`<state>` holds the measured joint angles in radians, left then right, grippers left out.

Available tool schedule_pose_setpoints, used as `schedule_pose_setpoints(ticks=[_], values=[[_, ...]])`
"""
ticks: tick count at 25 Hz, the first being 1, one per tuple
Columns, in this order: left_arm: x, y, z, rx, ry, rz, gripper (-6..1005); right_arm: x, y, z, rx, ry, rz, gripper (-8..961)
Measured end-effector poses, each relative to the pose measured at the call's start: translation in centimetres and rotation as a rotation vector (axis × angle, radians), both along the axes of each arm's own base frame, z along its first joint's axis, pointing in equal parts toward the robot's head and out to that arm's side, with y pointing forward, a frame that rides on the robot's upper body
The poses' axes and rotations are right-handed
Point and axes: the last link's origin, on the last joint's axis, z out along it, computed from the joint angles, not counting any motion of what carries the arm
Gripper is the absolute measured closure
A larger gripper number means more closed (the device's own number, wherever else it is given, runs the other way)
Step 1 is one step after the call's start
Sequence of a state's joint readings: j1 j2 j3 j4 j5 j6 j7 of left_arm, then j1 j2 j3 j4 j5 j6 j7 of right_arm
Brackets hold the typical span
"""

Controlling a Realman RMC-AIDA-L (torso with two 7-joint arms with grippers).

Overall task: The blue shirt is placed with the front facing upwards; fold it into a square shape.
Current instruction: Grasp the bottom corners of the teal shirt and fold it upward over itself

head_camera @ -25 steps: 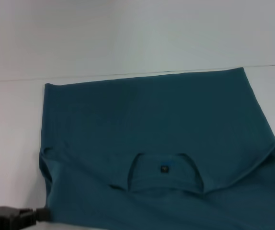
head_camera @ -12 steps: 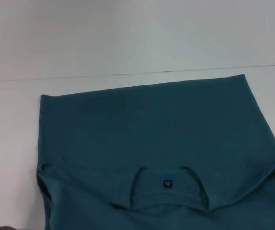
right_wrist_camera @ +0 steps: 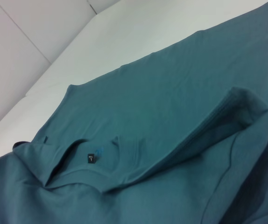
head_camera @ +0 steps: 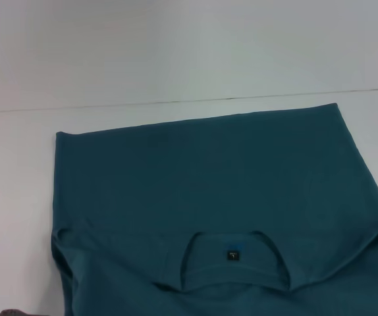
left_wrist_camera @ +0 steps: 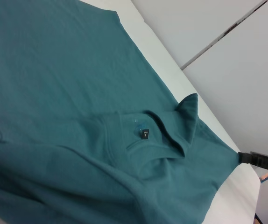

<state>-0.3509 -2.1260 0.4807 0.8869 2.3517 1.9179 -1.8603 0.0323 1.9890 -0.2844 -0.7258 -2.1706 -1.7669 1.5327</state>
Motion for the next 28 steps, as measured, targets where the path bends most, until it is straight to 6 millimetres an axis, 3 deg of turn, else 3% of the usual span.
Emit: schedule_pose_setpoints(ticks=[10, 14, 19, 28], values=[[-0.1, 0.1, 0.1, 0.000, 0.004, 0.004, 999, 0.2, -0.3, 0.3, 0.008, -0.004, -0.011, 942], [0.3, 1.4, 0.7, 0.037, 0.009, -0.007, 998, -0.1, 1.2, 0.8, 0.033, 0.002, 0.004, 942], [1.3, 5.2, 1.0, 0.122, 0.007, 0.001, 998, -1.4, 6.0, 1.5, 0.058, 0.006, 0.045, 942], [4.8, 13.6, 1.5, 0.257, 0.071, 0.015, 998, -5.1, 17.4, 3.0, 0.151, -0.081, 0.106, 941]])
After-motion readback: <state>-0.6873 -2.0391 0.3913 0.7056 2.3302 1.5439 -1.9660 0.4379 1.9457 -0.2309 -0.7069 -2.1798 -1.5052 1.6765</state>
